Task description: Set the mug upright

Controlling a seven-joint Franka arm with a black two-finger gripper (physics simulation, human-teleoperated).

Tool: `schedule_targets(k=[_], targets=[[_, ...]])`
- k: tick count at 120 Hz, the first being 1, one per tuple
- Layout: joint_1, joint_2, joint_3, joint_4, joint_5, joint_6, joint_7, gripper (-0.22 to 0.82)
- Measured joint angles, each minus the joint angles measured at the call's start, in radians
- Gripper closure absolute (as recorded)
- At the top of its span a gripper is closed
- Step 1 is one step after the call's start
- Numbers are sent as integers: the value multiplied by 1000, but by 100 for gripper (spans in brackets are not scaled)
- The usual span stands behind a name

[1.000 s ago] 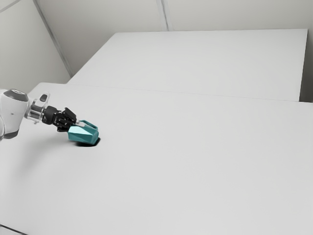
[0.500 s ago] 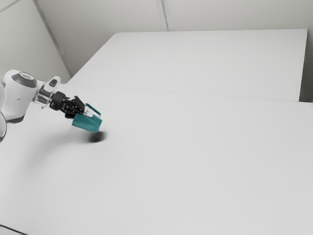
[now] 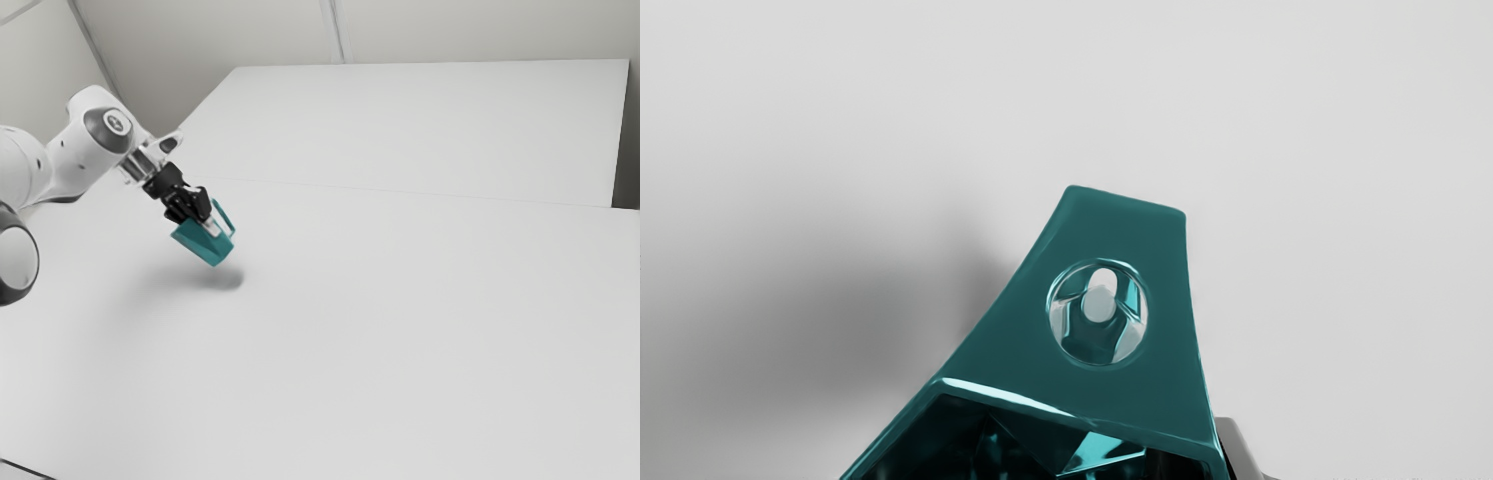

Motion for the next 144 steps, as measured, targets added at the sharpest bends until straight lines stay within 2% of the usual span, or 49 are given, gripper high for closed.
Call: schedule_targets(k=[23, 48, 95, 144], targets=[[-49, -62, -4, -13, 141, -1, -101, 78], [-100, -121, -12, -90, 209, 26, -208, 78], [-129, -171, -109, -204, 328, 113, -408, 78], [-133, -228, -170, -341, 466, 179, -619, 78]])
